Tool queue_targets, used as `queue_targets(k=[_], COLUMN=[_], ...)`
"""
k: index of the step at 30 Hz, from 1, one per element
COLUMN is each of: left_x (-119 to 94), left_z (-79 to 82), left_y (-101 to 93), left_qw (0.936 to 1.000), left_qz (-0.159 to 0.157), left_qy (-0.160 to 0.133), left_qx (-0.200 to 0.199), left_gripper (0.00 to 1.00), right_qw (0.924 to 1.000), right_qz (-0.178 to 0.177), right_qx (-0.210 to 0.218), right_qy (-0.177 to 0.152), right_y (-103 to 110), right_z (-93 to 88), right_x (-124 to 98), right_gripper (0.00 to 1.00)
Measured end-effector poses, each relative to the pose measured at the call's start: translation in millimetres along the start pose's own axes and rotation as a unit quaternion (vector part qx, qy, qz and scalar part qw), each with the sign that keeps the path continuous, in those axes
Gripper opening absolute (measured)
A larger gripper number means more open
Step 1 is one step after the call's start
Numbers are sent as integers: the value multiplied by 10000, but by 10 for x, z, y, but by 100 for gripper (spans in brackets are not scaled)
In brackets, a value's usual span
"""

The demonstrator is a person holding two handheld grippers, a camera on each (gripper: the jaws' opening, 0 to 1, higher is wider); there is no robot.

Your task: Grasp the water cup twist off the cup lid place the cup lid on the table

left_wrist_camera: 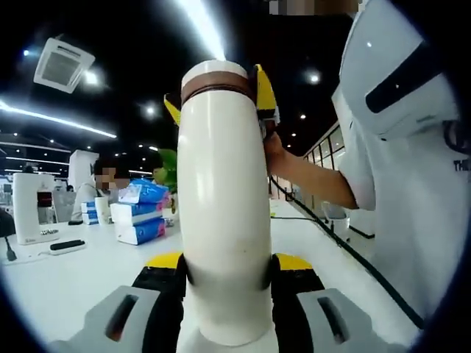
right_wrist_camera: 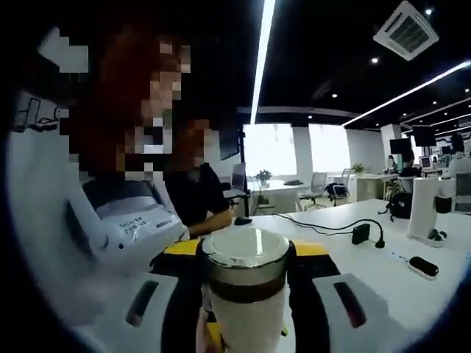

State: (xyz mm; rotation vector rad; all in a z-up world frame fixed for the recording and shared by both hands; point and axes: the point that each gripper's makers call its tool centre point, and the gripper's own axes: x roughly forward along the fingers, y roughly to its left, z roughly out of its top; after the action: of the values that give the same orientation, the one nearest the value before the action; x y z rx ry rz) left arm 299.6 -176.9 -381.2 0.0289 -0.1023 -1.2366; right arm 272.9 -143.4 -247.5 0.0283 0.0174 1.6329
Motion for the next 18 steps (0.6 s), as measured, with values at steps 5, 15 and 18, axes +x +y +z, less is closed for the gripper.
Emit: queue_targets(k=[5, 15, 18], left_x=[1, 8, 11], left_z=[-1, 0, -1], left_y=[-7, -32, -37], left_qw=[10000, 10000, 10000], left_qz=[8, 4, 11], left_qy=[7, 10, 11], left_qx=[-14, 9, 12], left_gripper=[47, 47, 47], right_qw=[9999, 9890, 9789], right_qz=[-41, -1440, -2023], right_qx=[65, 302, 287], right_qy=[107, 164, -3], right_y=[-4, -98, -104], right_z=[-8, 152, 273], right_x=[19, -118, -204], right_gripper=[48, 66, 70])
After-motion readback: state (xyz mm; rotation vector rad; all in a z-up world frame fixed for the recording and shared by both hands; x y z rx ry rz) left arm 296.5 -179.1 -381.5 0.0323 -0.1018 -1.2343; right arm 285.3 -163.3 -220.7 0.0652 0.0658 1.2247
